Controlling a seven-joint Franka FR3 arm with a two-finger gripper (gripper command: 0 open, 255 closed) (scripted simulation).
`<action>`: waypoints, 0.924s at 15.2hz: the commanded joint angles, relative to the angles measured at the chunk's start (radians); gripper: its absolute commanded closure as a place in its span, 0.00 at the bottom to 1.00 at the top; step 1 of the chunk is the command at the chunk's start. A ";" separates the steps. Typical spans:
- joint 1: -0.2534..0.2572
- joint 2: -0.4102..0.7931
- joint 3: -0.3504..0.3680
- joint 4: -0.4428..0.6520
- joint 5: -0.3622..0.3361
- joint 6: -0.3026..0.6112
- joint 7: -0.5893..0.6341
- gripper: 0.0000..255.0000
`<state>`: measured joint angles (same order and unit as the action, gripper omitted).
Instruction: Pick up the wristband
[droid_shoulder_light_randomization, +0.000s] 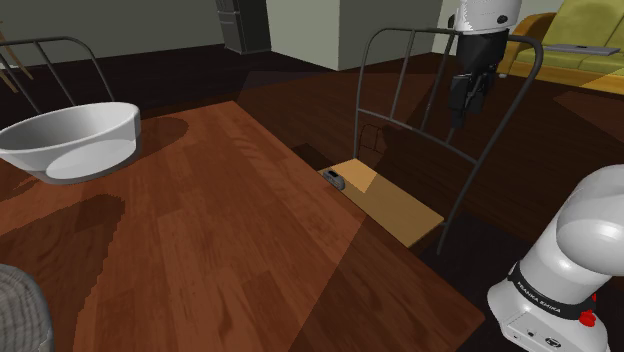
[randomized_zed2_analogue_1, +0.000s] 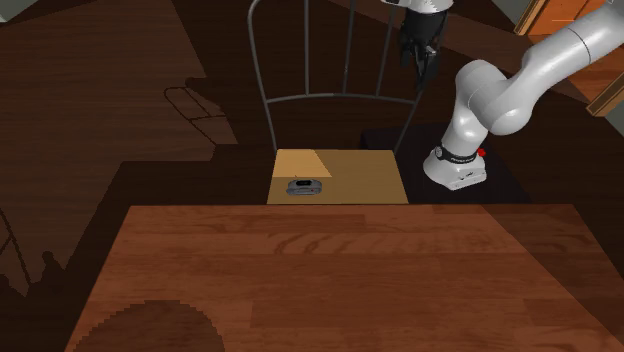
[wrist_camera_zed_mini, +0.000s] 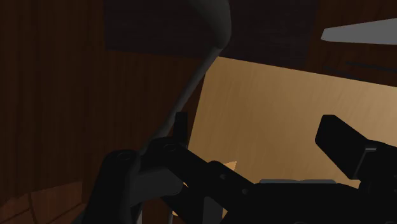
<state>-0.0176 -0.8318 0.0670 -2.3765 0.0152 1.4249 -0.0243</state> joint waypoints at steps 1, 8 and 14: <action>0.000 0.000 0.000 0.000 0.000 0.000 0.000 0.00; 0.000 0.172 0.066 -0.043 0.045 0.243 0.087 0.00; -0.005 0.363 0.121 -0.022 0.058 0.439 0.161 0.00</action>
<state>-0.0224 -0.4993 0.1771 -2.4026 0.0713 1.8315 0.1210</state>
